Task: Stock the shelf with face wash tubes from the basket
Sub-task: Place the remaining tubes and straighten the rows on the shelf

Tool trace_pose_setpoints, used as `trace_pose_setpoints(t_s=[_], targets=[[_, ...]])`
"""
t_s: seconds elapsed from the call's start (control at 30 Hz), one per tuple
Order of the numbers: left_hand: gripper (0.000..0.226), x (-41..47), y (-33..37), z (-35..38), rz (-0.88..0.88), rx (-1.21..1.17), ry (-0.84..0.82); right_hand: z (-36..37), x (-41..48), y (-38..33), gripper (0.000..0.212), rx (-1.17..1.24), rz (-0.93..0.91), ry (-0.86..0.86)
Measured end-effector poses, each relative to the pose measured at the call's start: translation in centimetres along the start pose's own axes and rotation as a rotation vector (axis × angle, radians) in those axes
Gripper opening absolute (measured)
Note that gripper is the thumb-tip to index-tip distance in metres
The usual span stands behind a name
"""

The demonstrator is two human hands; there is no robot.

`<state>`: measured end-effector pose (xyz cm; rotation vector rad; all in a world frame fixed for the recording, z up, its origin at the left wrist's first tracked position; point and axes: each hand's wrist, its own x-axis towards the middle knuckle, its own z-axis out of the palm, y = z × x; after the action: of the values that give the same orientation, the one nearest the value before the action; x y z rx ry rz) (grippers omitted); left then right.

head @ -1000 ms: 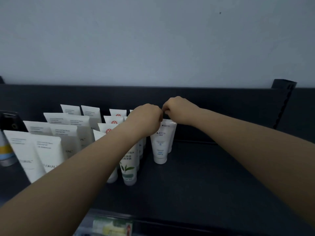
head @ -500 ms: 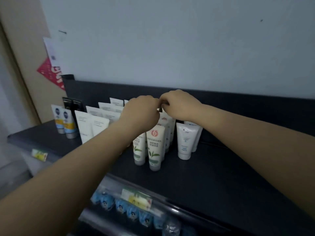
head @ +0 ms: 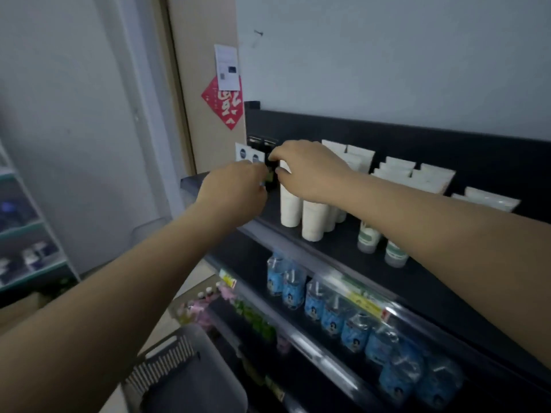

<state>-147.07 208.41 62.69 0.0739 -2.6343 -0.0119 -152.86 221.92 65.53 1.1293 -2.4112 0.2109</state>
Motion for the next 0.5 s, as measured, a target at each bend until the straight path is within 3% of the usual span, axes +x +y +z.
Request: trace_pose_setpoints(t_s=[0.27,0.5], targets=[[0.033,-7.7,-12.3,1.8,-0.097,0.037,-0.101,8.1,2.7,-10.7,0.025,0.110,-0.075,-0.108],[0.038,-14.6,-19.0,7.2,-0.203,0.014,-0.242,16.5,1.4,-17.3,0.029,0.186,-0.068,-0.278]])
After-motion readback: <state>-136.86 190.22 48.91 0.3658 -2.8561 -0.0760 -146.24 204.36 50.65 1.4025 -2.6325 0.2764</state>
